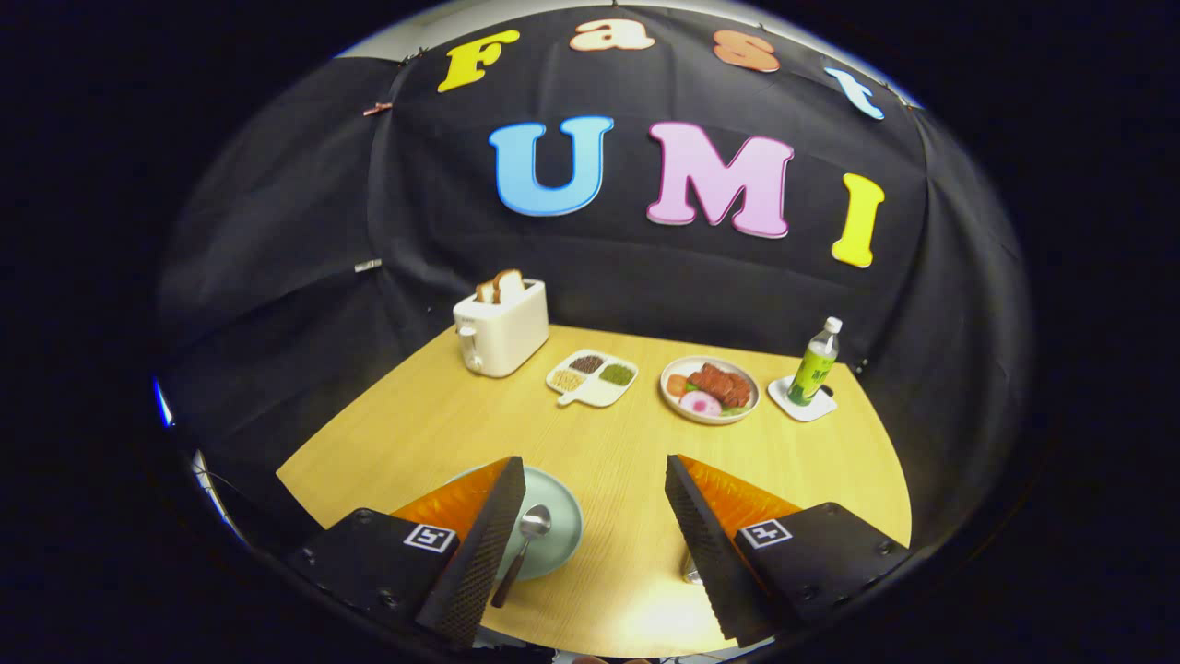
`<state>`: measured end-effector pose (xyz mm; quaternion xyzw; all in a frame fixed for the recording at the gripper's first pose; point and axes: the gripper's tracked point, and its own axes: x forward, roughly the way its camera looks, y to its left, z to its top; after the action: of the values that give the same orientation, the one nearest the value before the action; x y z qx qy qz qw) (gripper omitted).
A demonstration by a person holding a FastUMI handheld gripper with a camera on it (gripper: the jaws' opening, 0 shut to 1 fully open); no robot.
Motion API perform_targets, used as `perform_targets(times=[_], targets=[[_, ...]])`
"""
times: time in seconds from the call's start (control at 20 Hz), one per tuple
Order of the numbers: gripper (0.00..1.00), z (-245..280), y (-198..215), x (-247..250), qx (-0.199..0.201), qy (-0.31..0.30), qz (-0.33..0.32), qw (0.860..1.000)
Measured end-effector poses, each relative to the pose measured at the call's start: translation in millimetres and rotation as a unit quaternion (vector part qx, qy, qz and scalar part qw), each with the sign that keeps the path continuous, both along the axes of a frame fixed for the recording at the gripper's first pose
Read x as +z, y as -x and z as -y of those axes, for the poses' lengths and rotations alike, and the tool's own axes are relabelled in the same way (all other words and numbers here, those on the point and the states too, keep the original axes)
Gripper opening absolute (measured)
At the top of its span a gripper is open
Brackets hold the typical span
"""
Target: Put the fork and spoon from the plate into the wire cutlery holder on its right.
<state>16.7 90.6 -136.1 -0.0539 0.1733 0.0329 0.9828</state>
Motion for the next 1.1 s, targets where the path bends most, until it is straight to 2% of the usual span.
perform_targets(times=[0.2, 0.4, 0.8, 1.0, 1.1], targets=[[0.96, -22.5, -5.7, -62.7, 0.022, 0.016, -0.092, 0.995], [0.95, -39.4, -7.9, -118.6, 0.027, 0.026, -0.177, 0.983], [0.94, -58.2, -28.7, -185.6, 0.024, 0.041, -0.282, 0.958], [0.85, -62.7, -33.6, -202.4, 0.019, 0.031, -0.322, 0.946], [0.75, -59.8, -32.9, -211.3, 0.015, 0.038, -0.340, 0.939]])
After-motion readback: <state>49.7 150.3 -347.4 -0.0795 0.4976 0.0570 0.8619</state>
